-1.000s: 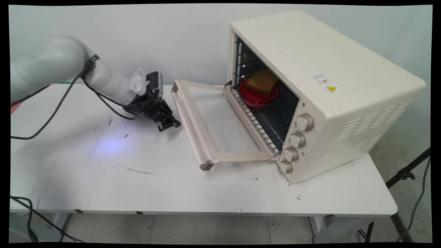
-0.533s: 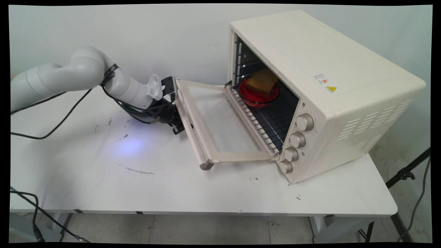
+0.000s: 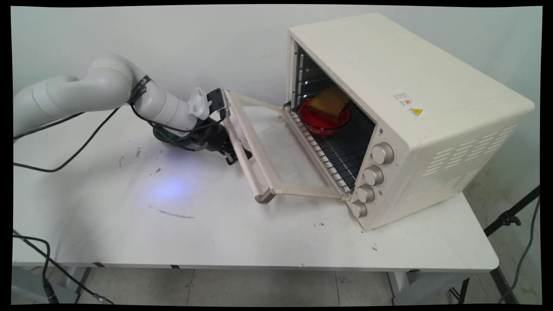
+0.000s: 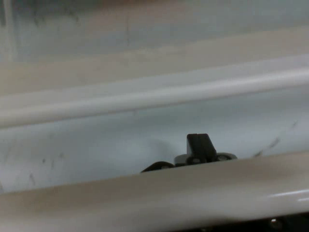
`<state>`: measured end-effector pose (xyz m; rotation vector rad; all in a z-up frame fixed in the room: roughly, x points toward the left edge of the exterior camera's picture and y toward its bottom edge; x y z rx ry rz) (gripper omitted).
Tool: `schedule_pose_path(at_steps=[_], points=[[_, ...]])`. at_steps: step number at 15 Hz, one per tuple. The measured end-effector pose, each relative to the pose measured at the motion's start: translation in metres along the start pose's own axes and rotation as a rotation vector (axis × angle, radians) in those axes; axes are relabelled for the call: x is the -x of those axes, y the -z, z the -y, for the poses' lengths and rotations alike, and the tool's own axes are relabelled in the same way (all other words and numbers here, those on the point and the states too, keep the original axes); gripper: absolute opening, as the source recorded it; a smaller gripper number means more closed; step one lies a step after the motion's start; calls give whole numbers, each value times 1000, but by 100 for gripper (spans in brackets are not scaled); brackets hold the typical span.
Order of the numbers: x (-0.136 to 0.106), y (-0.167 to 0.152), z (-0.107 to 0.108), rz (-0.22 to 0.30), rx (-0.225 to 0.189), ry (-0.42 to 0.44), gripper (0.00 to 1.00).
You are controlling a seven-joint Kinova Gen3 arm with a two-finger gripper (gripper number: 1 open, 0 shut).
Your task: Close the oven
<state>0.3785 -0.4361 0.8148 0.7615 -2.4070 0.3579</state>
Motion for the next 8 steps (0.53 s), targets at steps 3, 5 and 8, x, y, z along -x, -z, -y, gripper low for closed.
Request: schedule_pose_path(at_steps=[3,5,8], points=[[-21,10,-8,-43,15,7,0],[-33,16,-13,-68,23,8,0],[-56,25,-19,-108,36,6,0]])
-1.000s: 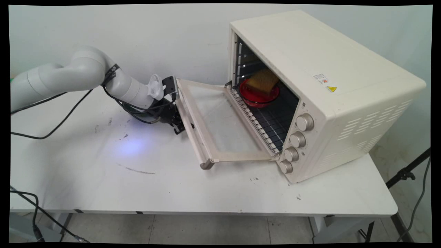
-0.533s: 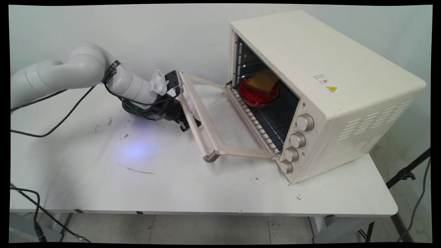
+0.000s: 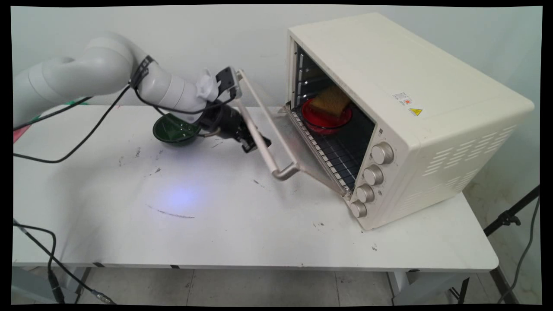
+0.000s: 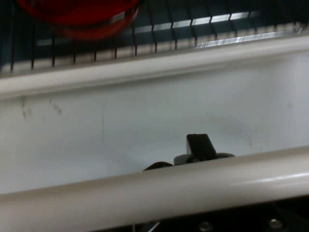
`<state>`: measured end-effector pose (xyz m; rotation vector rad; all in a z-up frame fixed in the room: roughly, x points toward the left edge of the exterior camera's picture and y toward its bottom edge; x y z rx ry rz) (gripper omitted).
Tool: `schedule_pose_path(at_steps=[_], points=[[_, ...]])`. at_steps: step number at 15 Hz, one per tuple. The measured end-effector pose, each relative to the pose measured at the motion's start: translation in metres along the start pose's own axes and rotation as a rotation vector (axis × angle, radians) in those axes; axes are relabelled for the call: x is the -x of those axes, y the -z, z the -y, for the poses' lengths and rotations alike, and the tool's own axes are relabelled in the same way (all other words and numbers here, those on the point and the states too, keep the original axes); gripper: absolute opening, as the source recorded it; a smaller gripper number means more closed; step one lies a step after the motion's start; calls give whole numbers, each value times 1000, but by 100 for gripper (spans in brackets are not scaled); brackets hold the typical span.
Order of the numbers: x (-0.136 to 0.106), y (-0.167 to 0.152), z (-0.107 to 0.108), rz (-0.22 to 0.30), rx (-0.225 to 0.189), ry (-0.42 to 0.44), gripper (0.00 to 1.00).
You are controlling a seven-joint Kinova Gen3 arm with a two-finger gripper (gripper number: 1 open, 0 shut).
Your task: Close the oven
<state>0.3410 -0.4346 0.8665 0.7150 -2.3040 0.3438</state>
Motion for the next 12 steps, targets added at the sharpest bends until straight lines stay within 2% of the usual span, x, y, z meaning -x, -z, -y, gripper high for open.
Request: schedule_pose_path(at_steps=[5,12], points=[[-39,8,-10,-60,19,-10,0],[-63,19,-12,-88,29,-40,0]])
